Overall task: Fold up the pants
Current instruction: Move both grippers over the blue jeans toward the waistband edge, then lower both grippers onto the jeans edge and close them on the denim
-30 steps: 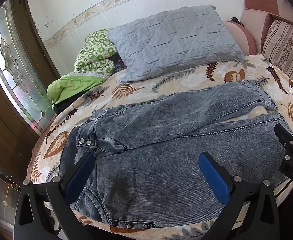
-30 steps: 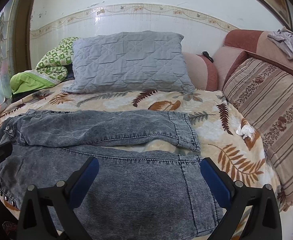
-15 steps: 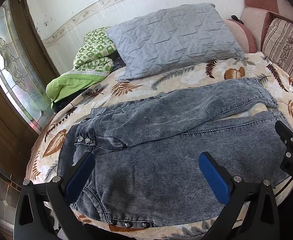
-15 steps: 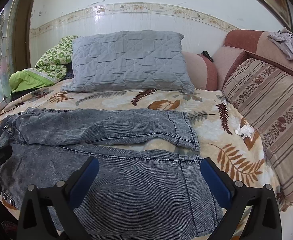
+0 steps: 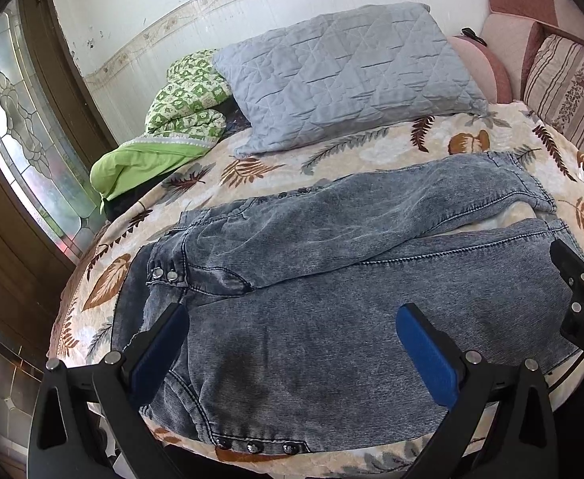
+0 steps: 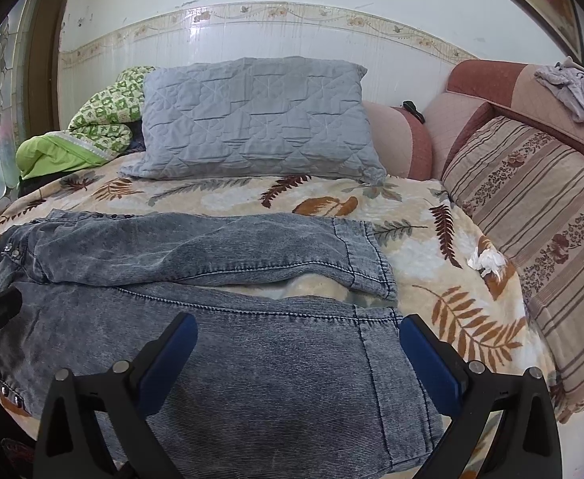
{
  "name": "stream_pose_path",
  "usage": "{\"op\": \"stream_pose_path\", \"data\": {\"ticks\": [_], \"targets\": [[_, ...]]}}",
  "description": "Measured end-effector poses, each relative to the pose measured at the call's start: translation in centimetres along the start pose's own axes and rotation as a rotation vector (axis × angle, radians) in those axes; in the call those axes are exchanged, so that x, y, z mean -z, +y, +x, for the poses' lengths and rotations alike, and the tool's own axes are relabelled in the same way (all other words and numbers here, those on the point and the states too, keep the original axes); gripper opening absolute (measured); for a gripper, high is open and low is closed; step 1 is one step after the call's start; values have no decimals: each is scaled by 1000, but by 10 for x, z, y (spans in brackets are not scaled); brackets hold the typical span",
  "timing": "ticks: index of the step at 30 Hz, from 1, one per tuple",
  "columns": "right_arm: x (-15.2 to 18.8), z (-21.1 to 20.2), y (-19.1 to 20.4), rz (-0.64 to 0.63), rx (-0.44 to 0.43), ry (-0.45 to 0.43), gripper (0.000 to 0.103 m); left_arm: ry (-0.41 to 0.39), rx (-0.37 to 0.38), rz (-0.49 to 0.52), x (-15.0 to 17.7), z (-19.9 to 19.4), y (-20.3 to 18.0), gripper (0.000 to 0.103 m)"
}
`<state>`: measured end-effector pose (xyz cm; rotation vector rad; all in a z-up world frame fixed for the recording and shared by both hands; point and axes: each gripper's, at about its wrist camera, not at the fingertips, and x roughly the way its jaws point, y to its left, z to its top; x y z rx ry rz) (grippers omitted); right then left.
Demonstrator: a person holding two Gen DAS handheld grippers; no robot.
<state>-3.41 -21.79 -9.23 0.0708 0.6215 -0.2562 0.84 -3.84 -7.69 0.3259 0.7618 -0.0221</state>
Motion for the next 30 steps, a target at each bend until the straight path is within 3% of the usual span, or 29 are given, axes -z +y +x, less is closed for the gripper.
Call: {"op": "stream_pose_path", "data": {"ticks": [30], "targets": [[11, 27, 22, -88, 41, 77, 103, 94, 29, -60, 15, 47, 16, 103]]}}
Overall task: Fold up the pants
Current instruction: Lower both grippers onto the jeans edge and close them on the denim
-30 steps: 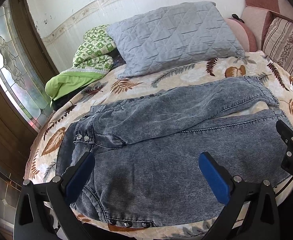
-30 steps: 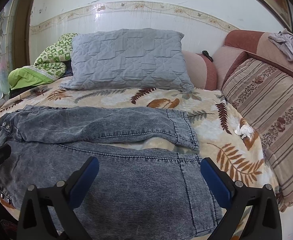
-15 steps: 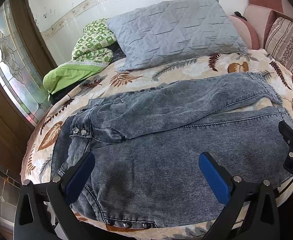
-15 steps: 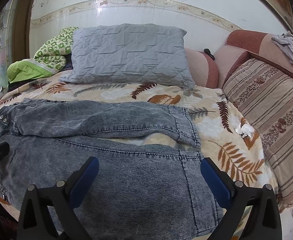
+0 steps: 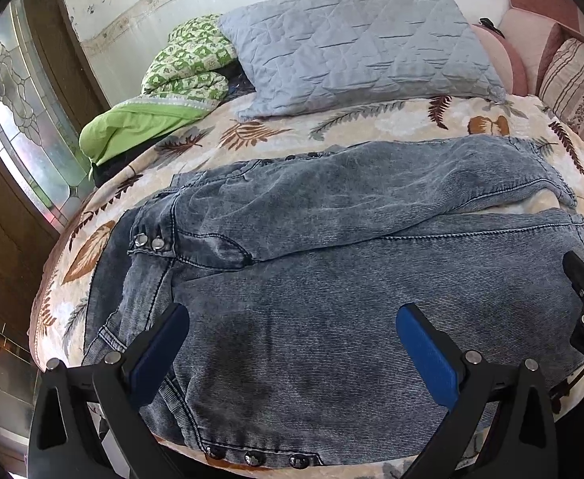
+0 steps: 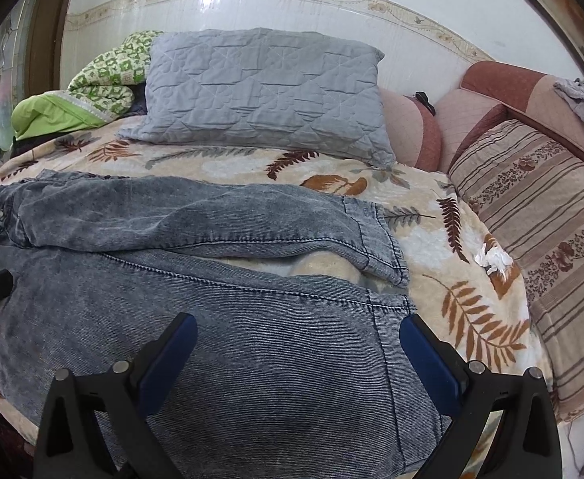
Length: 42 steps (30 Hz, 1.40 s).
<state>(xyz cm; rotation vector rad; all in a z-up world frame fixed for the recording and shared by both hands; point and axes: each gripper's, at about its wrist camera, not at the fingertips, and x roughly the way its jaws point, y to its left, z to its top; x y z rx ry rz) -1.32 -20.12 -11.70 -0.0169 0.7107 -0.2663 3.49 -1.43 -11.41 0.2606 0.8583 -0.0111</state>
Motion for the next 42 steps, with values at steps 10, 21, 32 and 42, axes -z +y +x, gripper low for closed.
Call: {"op": "stream_pose_path", "data": {"ticks": [10, 21, 32, 42], "targets": [[-4, 14, 9, -24, 4, 34, 103, 21, -29, -8, -1, 25, 16, 103], [-37, 40, 23, -74, 14, 4, 102, -20, -143, -39, -32, 46, 57, 103], [-88, 88, -14, 48, -23, 40, 102, -7, -176, -31, -112, 92, 120, 103], [-131, 208, -124, 307, -36, 197, 102, 245, -101, -127, -158, 207, 169, 103]]}}
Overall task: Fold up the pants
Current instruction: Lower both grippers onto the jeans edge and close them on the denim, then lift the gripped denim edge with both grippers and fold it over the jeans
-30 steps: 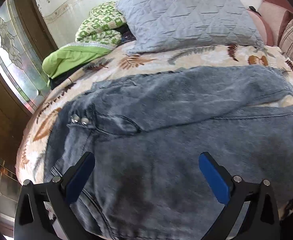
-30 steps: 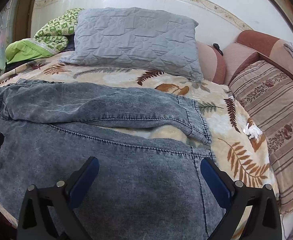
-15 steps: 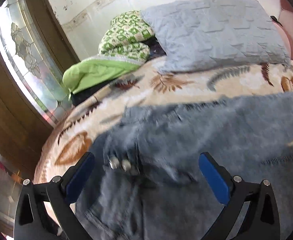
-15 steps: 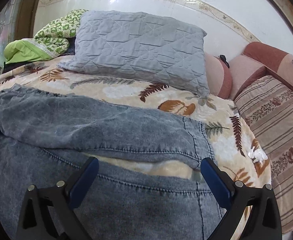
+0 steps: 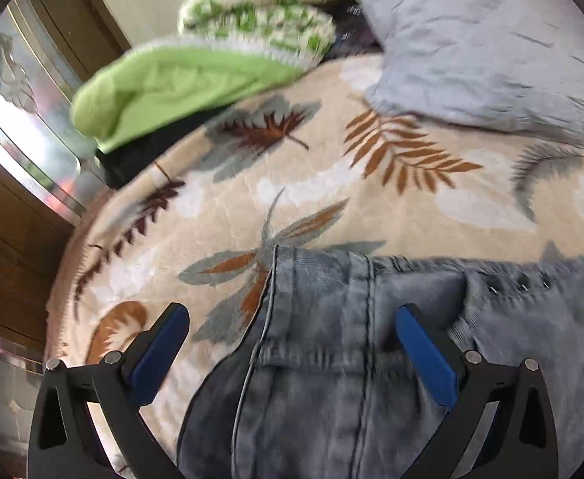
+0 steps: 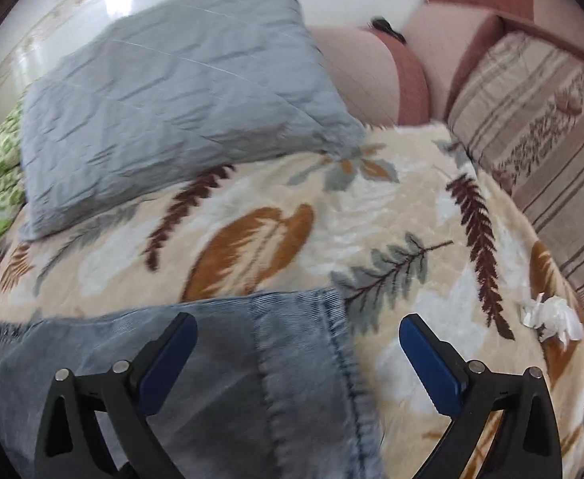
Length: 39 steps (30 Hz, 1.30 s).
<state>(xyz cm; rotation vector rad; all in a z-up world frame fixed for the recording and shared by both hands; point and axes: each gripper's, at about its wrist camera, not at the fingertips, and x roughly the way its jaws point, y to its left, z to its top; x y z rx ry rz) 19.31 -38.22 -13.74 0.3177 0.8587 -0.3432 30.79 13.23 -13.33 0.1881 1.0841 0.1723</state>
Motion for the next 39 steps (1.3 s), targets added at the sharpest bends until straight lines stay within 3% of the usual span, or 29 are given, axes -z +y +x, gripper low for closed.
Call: {"op": "stream_pose_path", "data": {"ticks": [3, 6, 8, 9, 12, 15, 18, 25, 30, 34, 39], "targets": [[-6, 27, -16, 56, -30, 50, 101, 27, 40, -35, -11, 21, 0, 101], [-5, 54, -16, 95, -134, 123, 96, 64, 89, -38, -19, 38, -6, 88], [-2, 70, -8, 59, -122, 164, 94, 104, 110, -38, -22, 51, -12, 77], [-2, 71, -3, 28, -100, 143, 93, 107, 119, -42, -23, 54, -14, 72], [-4, 69, 6, -9, -89, 119, 72, 125, 160, -60, -28, 59, -13, 53], [-2, 65, 13, -26, -134, 99, 41, 133, 191, -58, -29, 58, -14, 38], [0, 57, 24, -57, -134, 80, 30, 125, 206, -42, -29, 52, -17, 23], [-2, 17, 9, 24, -197, -23, 27, 34, 272, -105, -26, 5, -1, 20], [2, -29, -3, 63, -250, -126, 26, -90, 334, -119, -18, -60, 20, 20], [16, -67, -19, 107, -293, -190, 26, -180, 387, -115, 9, -110, 43, 20], [52, -115, -47, 153, -336, -219, 26, -223, 408, -76, 62, -148, 63, 20]]}}
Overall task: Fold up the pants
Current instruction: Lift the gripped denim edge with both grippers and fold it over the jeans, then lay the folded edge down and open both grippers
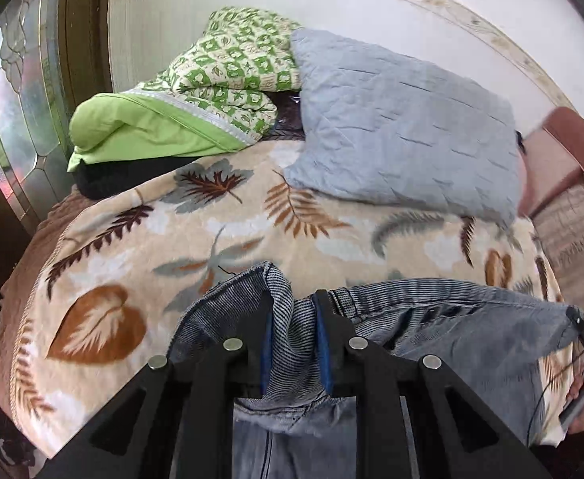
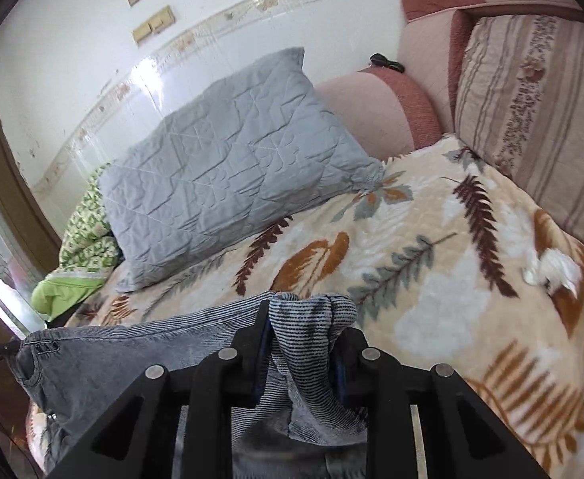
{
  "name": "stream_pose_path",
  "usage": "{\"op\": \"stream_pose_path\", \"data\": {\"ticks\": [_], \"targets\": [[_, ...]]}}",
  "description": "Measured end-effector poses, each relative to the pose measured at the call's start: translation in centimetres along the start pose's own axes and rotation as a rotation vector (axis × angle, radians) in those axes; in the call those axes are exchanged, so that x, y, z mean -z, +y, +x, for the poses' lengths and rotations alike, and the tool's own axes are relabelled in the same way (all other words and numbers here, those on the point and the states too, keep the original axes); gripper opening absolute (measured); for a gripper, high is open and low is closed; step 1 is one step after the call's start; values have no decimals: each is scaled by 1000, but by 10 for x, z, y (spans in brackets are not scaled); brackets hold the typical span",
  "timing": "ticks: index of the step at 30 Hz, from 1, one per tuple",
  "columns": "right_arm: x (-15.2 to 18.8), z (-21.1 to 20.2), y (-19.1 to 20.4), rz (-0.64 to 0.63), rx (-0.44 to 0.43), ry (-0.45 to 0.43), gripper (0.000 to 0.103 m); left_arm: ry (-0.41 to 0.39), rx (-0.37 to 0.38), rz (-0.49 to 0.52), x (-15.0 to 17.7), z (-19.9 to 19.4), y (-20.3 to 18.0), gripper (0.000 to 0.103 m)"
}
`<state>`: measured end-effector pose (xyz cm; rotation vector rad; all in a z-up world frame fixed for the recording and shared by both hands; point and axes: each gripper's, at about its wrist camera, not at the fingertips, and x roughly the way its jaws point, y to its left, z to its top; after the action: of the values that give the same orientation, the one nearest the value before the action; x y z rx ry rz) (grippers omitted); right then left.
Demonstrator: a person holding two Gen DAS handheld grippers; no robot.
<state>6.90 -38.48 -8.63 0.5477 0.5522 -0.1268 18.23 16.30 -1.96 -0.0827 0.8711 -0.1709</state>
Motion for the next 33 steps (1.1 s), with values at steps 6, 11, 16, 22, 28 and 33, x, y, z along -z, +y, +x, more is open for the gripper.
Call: {"op": "stream_pose_path", "data": {"ticks": [6, 11, 16, 22, 28, 33], "targets": [[39, -49, -22, 52, -30, 40, 26, 46, -13, 46, 68, -31, 0, 20], [68, -73, -32, 43, -24, 104, 26, 152, -33, 33, 124, -20, 14, 20], [96, -91, -31, -30, -13, 196, 27, 198, -46, -28, 155, -5, 30, 20], [121, -102, -45, -44, 17, 383, 64, 209, -103, 43, 165, 0, 24, 30], [118, -131, -76, 6, 49, 372, 67, 205, -124, 80, 163, -14, 25, 38], [93, -126, -85, 83, 48, 318, 67, 133, -181, 121, 160, -41, 14, 42]]}}
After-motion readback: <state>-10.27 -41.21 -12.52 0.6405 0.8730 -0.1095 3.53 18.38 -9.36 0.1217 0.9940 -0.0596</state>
